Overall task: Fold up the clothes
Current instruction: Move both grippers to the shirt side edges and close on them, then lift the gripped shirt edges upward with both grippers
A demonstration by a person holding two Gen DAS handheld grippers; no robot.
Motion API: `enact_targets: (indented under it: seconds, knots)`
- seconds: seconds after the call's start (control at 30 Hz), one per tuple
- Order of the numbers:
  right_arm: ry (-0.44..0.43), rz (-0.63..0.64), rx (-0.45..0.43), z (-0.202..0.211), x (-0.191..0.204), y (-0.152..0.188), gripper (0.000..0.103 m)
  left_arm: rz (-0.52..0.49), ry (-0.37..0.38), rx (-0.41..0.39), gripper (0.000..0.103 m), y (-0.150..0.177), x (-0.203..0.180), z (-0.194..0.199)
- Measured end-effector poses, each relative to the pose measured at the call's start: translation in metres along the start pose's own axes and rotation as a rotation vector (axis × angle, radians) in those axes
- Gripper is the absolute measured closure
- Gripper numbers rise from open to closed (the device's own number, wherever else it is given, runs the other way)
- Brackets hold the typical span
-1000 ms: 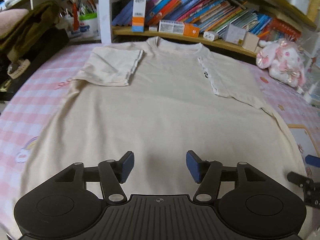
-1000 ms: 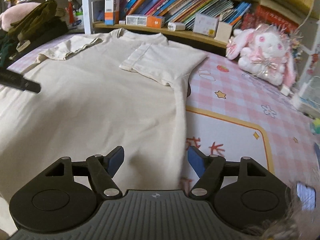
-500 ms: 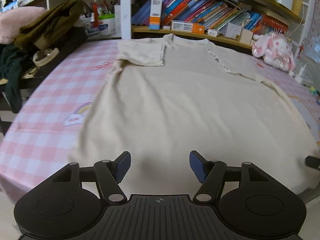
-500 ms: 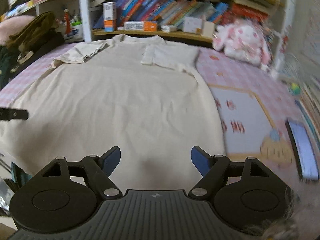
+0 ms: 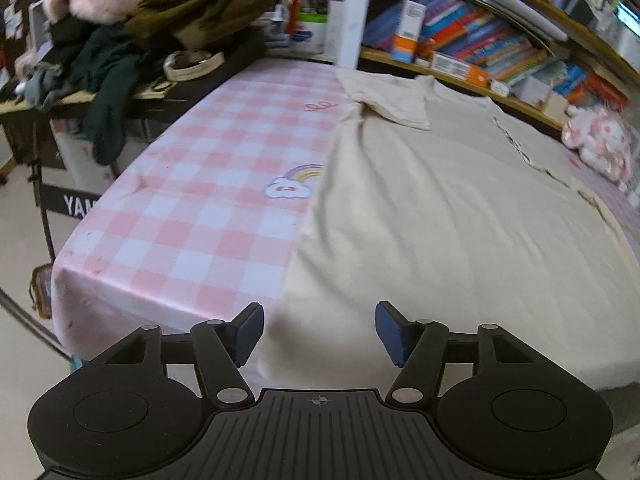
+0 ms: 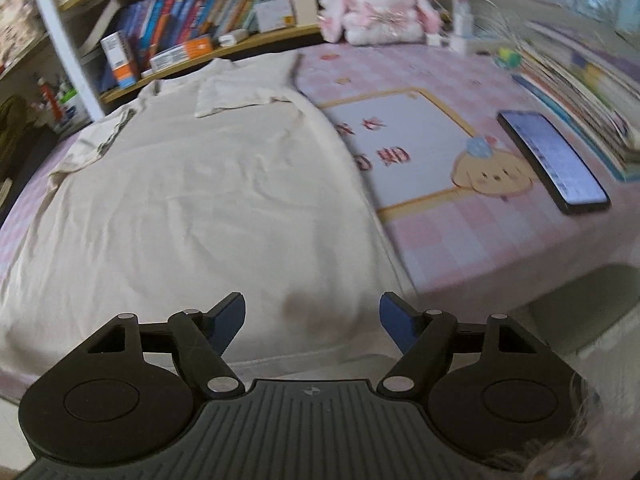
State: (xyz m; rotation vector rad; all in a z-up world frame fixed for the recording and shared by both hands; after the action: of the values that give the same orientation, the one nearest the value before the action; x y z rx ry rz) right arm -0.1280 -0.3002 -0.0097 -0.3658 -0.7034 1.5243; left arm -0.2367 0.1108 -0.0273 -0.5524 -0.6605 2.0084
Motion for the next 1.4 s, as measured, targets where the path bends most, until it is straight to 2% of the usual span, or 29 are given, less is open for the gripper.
enact_targets:
  seconds: [0.17, 0.2, 0.23, 0.3, 0.4, 0.47, 0.53, 0.6, 0.63, 0.7, 0.77, 0.97, 1.0, 1.1, 1.23, 1.3, 1.37, 1.4]
  knots:
    - [0.021, -0.068, -0.017, 0.004, -0.022, -0.011, 0.040, 0.062, 0.007, 0.009, 0.043, -0.005, 0.021, -0.003]
    - [0.025, -0.079, -0.017, 0.005, -0.028, -0.014, 0.041, 0.069, 0.014, 0.014, 0.047, -0.005, 0.024, -0.005]
    - [0.020, -0.090, -0.009, 0.005, -0.034, -0.017, 0.047, 0.073, 0.022, 0.019, 0.055, -0.006, 0.025, -0.006]
    - [0.017, -0.103, 0.010, 0.005, -0.043, -0.020, 0.052, 0.071, 0.035, 0.034, 0.061, -0.007, 0.025, -0.010]
    - [0.028, -0.103, 0.044, 0.001, -0.050, -0.021, 0.056, 0.048, 0.047, 0.039, 0.064, -0.008, 0.020, -0.013]
    - [0.028, -0.108, 0.062, -0.005, -0.051, -0.021, 0.059, 0.033, 0.060, 0.042, 0.070, -0.009, 0.017, -0.015]
    - [0.023, -0.110, 0.082, -0.010, -0.052, -0.019, 0.063, 0.017, 0.069, 0.049, 0.086, -0.010, 0.014, -0.017]
    - [0.024, -0.102, 0.098, -0.015, -0.050, -0.017, 0.070, 0.002, 0.073, 0.057, 0.097, -0.011, 0.010, -0.017]
    - [0.023, -0.096, 0.105, -0.017, -0.049, -0.016, 0.078, -0.006, 0.072, 0.053, 0.099, -0.011, 0.008, -0.016]
    - [0.028, -0.086, 0.106, -0.017, -0.048, -0.015, 0.080, -0.028, 0.060, 0.030, 0.100, -0.010, 0.003, -0.010]
    - [0.011, -0.074, 0.098, -0.013, -0.045, -0.015, 0.099, -0.050, 0.061, 0.005, 0.100, -0.011, -0.004, -0.003]
    - [-0.092, -0.002, 0.086, -0.006, -0.022, -0.016, 0.099, -0.094, 0.086, 0.026, 0.098, -0.009, -0.016, -0.002]
    - [-0.101, 0.008, 0.089, -0.007, -0.018, -0.016, 0.099, -0.095, 0.078, 0.031, 0.092, -0.008, -0.015, -0.003]
    - [-0.103, 0.009, 0.098, -0.010, -0.017, -0.014, 0.099, -0.097, 0.053, 0.048, 0.090, -0.007, -0.007, -0.003]
    - [-0.088, -0.006, 0.099, -0.011, -0.025, -0.014, 0.097, -0.098, 0.061, 0.070, 0.082, -0.003, 0.002, -0.002]
    - [-0.077, -0.008, 0.099, -0.012, -0.028, -0.014, 0.091, -0.097, 0.067, 0.080, 0.079, 0.000, 0.002, -0.002]
    - [-0.062, -0.011, 0.100, -0.011, -0.032, -0.013, 0.078, -0.092, 0.075, 0.084, 0.078, 0.001, 0.002, -0.002]
    - [-0.055, -0.013, 0.100, -0.011, -0.034, -0.012, 0.077, -0.087, 0.076, 0.083, 0.078, 0.001, 0.002, -0.002]
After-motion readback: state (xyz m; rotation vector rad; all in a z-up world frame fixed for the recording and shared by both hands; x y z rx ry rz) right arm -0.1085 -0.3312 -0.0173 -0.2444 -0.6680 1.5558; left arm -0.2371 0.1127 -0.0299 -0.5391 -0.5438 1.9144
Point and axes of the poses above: each gripper's, at about its wrist camera, not at the fingertips, and z roughly against the way its jaws point, x to its left, y to its underside, the point moved 1 cm from there along -z, roughly the way its jaws point
